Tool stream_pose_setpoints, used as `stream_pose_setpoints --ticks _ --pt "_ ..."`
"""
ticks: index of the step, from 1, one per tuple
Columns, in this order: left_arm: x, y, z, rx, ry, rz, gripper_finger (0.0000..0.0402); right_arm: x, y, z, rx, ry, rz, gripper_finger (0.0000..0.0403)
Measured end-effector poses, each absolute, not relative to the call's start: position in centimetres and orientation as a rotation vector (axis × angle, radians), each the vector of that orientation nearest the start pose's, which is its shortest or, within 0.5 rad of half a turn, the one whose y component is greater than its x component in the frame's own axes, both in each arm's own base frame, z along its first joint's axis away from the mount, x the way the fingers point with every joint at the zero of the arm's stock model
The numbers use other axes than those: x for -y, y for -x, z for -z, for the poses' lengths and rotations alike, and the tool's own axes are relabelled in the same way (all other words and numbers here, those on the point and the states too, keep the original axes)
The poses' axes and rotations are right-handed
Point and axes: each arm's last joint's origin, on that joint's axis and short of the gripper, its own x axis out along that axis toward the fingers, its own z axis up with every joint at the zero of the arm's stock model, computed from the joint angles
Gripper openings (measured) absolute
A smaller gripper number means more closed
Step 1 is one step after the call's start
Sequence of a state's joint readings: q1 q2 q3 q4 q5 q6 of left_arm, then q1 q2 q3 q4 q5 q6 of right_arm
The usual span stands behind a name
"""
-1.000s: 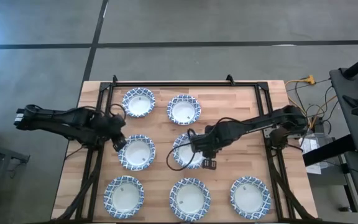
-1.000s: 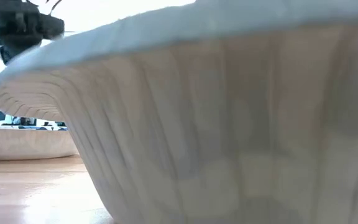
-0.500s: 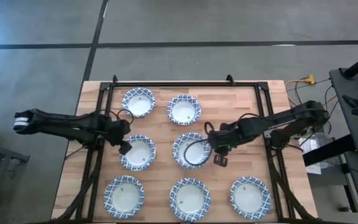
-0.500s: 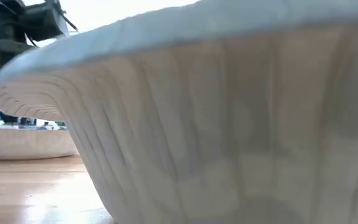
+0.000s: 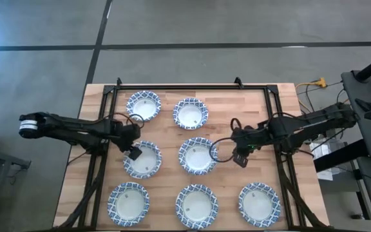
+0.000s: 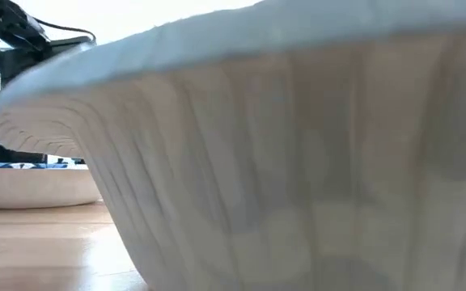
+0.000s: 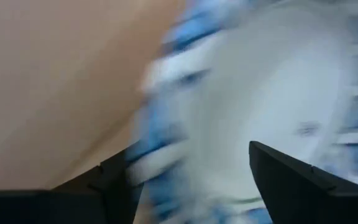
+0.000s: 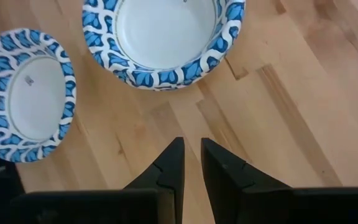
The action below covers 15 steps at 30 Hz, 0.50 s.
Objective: Nest bowls inside each other
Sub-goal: Stack the white patterned bowl on the top of white patterned bowl
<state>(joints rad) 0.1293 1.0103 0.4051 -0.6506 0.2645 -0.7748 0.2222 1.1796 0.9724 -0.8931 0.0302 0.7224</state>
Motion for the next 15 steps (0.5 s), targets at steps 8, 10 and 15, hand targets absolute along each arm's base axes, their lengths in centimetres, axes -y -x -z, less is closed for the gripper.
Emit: stream_pose_setpoints --ticks 8,10,15 --pt "-1.1 -17.6 -14.1 -1.116 1.014 -0.123 0.0154 -4.4 -19.9 -26.9 -1.074 -0.549 0.253 0.0047" --pt "-1.1 -18.3 -13.9 -1.104 1.037 -0.064 0.0114 -4.4 -19.9 -26.8 -1.076 -0.549 0.254 0.0047" --pt "-1.0 -19.7 -13.2 -1.092 1.082 0.061 0.0016 -4.4 -20.2 -26.7 -1.077 -0.549 0.255 0.0047"
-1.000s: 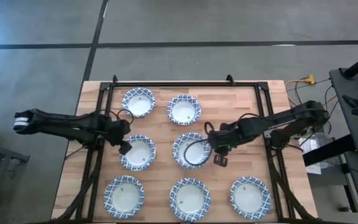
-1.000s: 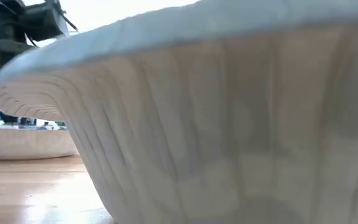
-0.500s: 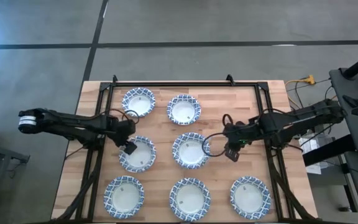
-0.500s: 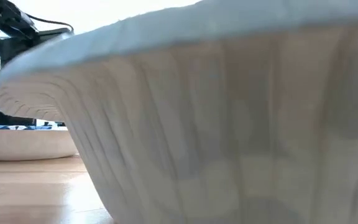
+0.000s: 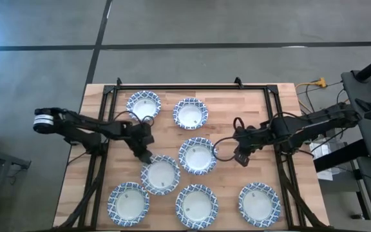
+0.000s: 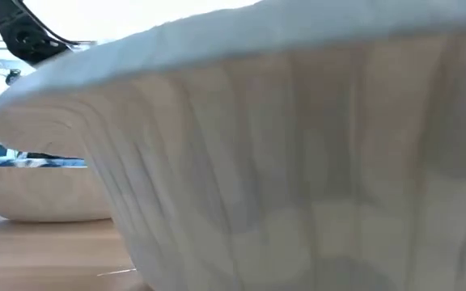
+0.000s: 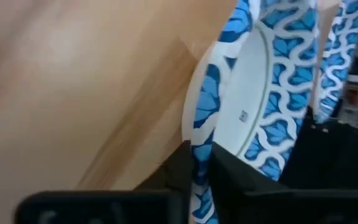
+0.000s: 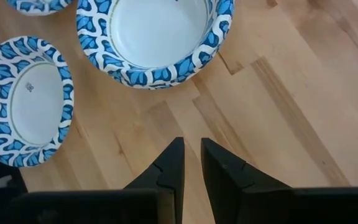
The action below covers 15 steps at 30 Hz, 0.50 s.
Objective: Nest bowls inside each other
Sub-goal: Stack the white patterned bowl on the top of white patterned bowl
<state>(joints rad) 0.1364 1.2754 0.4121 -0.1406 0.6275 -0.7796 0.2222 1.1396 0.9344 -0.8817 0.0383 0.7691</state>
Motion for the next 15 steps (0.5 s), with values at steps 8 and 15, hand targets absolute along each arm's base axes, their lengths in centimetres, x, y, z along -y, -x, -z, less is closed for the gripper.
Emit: stream_pose_setpoints --ticks 8,15 --pt "-1.0 -20.1 -13.1 -1.108 1.096 0.081 0.001 -4.4 -20.2 -26.6 -1.064 -0.551 0.284 0.0047" --pt "-1.0 -19.7 -15.2 -1.012 1.114 0.1 0.0002 -4.4 -20.2 -26.6 -1.056 -0.53 0.288 0.0047"
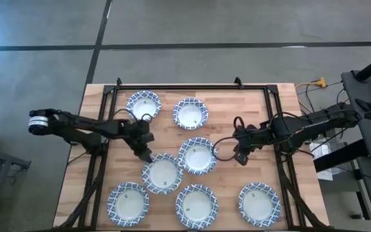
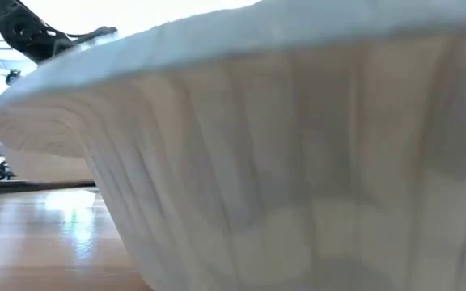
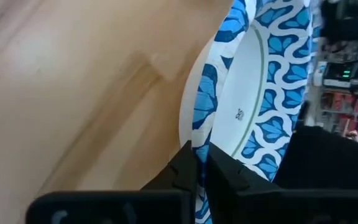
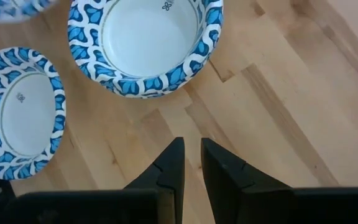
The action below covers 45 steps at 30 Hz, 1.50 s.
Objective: Nest bowls inside each other
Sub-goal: Stack the white patterned bowl on the top of white patterned bowl
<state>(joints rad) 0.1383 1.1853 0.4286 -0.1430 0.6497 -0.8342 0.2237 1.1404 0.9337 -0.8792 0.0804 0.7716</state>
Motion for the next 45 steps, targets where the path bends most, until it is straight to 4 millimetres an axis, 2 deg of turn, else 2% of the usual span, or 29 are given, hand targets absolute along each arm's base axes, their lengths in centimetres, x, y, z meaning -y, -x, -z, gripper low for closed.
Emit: stream_pose_setpoints --ticks 3,6,11,15,23,27,31,35,38,41,45 --pt "-0.9 -19.1 -16.3 -1.01 1.12 0.129 0.0002 -4.2 -20.3 -26.6 -1.044 -0.494 0.301 0.0047" --pt "-1.3 -18.1 -17.3 -1.062 1.108 0.11 0.0001 -4.0 -20.3 -26.7 -0.992 -0.487 0.398 0.0047" --pt "-2.5 -16.5 -19.6 -1.174 0.98 -0.034 0.0001 -3.9 -20.7 -26.9 -0.908 -0.568 0.479 0.0047" --pt "-4.0 -16.3 -22.6 -1.173 0.827 -0.171 0.0 -3.9 -20.8 -27.0 -0.889 -0.586 0.476 0.0047" --pt "-5.6 -17.5 -30.0 -0.932 0.619 -0.313 0.0 -3.9 -20.8 -27.0 -0.895 -0.54 0.454 0.0047" --pt "-6.3 -19.0 -32.1 -0.748 0.555 -0.284 0.0 -3.9 -20.9 -27.0 -0.874 -0.536 0.476 0.0047" --pt "-7.0 -21.4 -32.6 -0.594 0.653 -0.226 0.0 -3.9 -21.1 -27.3 -0.834 -0.55 0.477 0.0047" --pt "-7.3 -24.9 -32.3 -0.492 0.793 -0.014 0.0 -3.8 -21.1 -27.4 -0.822 -0.529 0.474 0.0047" --pt "-7.7 -27.6 -31.7 -0.427 0.899 0.078 0.0 -3.8 -21.0 -27.4 -0.818 -0.486 0.476 0.0047" --pt "-8.1 -29.7 -30.8 -0.418 0.993 0.096 0.0 -3.7 -21.0 -27.4 -0.827 -0.465 0.47 0.0047" --pt "-7.9 -31.7 -28.2 -0.543 1.106 0.129 0.0 -3.7 -20.9 -27.3 -0.846 -0.447 0.47 0.0047"
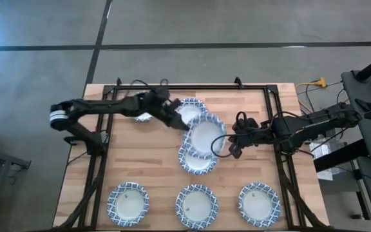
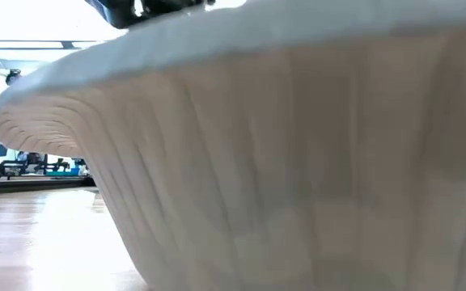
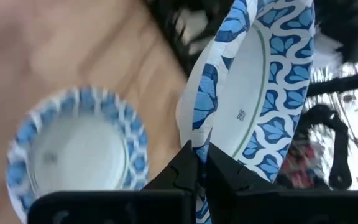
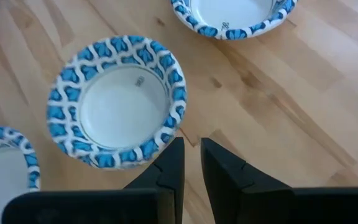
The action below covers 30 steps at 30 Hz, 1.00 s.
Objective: Nest bowls inside each other
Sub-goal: Stack the white patterned bowl on the top of white patterned bowl
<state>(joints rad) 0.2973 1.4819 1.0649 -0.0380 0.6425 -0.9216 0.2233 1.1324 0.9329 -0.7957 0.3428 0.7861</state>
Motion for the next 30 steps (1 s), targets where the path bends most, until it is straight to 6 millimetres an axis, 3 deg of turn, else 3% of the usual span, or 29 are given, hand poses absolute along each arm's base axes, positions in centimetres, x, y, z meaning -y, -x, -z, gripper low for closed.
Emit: stream_pose_setpoints --ticks 8,14,22,30 --pt "-6.1 -34.0 -24.0 -0.749 1.227 0.174 0.0 -4.3 -19.6 -27.1 -0.9 -0.383 0.435 0.0047" --pt "-5.6 -34.3 -22.0 -0.828 1.257 0.04 0.0 -4.8 -17.3 -26.2 -0.861 -0.359 0.423 0.0047" --pt "-5.5 -34.4 -19.9 -0.888 1.249 -0.115 0.0 -4.4 -13.6 -24.7 -0.806 -0.458 0.402 0.0047" --pt "-5.7 -34.0 -19.5 -0.902 1.211 -0.246 0.0 -3.7 -11.5 -24.4 -0.733 -0.536 0.373 0.0047"
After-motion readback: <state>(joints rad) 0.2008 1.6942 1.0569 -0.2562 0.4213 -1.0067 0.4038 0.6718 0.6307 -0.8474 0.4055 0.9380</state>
